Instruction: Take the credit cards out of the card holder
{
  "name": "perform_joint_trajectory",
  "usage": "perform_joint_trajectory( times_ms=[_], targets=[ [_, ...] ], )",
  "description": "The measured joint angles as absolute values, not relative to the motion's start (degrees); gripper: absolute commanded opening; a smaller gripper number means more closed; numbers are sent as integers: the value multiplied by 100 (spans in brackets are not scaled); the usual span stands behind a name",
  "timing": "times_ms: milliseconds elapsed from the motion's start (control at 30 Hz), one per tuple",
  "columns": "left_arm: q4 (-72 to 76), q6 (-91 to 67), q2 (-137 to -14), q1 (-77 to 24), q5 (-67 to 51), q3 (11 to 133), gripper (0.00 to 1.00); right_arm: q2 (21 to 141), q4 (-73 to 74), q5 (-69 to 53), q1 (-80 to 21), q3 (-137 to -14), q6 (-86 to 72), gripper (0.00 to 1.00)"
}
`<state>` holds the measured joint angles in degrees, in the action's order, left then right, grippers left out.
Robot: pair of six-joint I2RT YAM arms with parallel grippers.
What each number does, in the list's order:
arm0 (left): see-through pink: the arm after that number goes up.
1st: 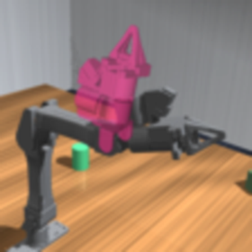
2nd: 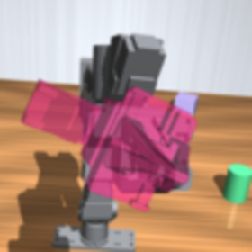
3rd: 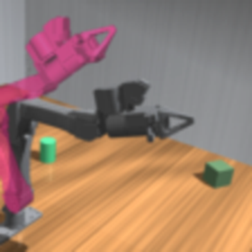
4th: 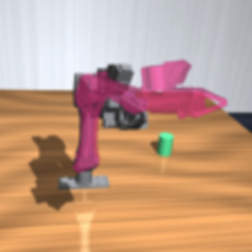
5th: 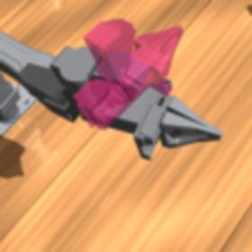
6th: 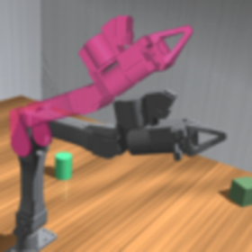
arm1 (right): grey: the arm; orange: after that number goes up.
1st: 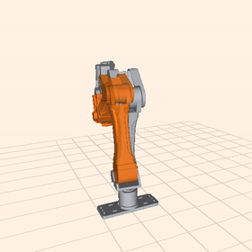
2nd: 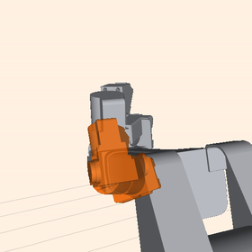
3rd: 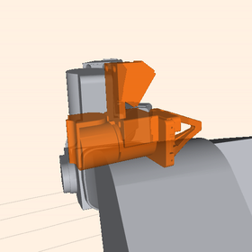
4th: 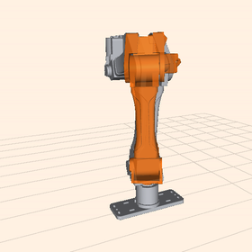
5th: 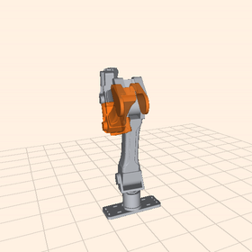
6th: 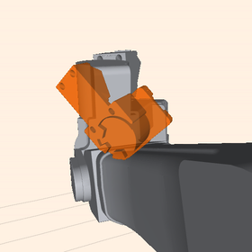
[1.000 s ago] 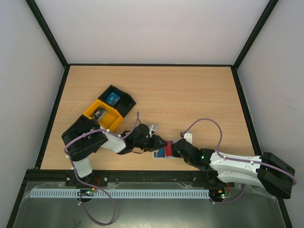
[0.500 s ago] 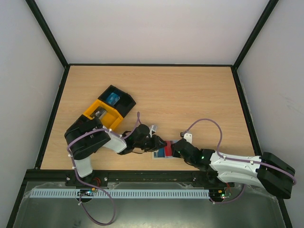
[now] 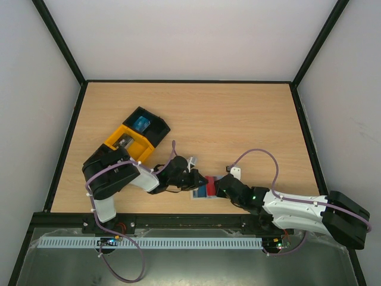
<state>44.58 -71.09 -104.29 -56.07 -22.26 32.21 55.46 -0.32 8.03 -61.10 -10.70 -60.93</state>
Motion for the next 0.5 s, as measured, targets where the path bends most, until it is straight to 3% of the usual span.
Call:
perform_joint_trajectory(
  times_ms=[500],
  targets=[
    [4751, -7129, -10267, -5572, -2222, 2958, 3, 5533, -27, 764, -6108, -1070, -6090, 17]
  ],
)
